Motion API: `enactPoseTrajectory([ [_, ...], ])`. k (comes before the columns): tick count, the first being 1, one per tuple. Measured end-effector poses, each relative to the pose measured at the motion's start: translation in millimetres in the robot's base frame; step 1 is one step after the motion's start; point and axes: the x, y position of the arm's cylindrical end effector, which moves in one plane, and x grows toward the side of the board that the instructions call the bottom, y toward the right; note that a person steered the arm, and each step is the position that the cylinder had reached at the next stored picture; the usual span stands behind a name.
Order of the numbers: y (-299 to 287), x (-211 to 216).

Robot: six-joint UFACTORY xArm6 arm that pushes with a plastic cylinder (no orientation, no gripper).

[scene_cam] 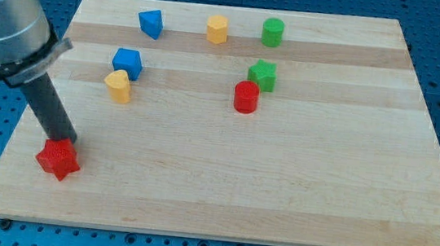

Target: Push the yellow heart into the red star

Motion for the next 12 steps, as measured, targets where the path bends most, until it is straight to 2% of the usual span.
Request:
enactPoseTrajectory([
  [1, 0, -34],
  [3, 106, -39],
  [5, 96, -139],
  [7, 35, -141],
  [9, 28, -151],
  [10, 49, -145],
  [11, 102, -73],
  [12, 113, -66],
])
